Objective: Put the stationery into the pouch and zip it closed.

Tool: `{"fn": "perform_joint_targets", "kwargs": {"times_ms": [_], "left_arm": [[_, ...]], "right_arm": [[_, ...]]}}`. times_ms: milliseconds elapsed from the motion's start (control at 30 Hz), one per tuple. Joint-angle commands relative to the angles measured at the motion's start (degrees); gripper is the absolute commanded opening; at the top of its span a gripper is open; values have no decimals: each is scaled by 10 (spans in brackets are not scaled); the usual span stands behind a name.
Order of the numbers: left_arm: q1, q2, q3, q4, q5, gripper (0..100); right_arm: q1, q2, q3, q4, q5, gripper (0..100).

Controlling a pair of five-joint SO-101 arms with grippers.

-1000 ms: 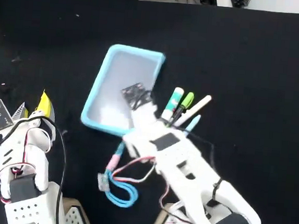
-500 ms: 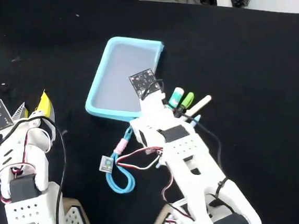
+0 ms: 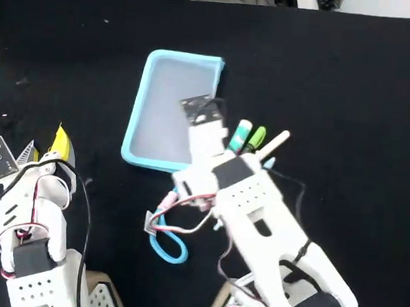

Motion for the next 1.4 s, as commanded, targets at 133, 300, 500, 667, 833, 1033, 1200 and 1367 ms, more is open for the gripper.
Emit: {"fn": "perform_joint_targets", "kwargs": {"times_ms": [133, 300, 500, 667, 833, 1033, 1200, 1367], "left_arm": [[-8, -4, -15, -13, 7, 198], [-9, -4, -15, -13, 7, 198], [-9, -4, -15, -11, 6, 198], [-9, -4, -15, -10, 6, 198], [-9, -4, -15, -10, 6, 198], [-9, -4, -14, -9, 6, 198], [-8, -4, -14, -9, 6, 198], [-5, -4, -14, -9, 6, 198]], "right_arm": [[-75, -11, 112, -242, -31, 225], [-73, -11, 157, -288, -66, 225], [-73, -6, 155, -292, -65, 225], [-70, 79, 128, -302, -65, 225], [-69, 189, 44, -296, -65, 225], [-56, 259, -26, -294, -65, 203], [-13, 269, -51, -246, -61, 6], [15, 246, -69, -132, 36, 13]]}}
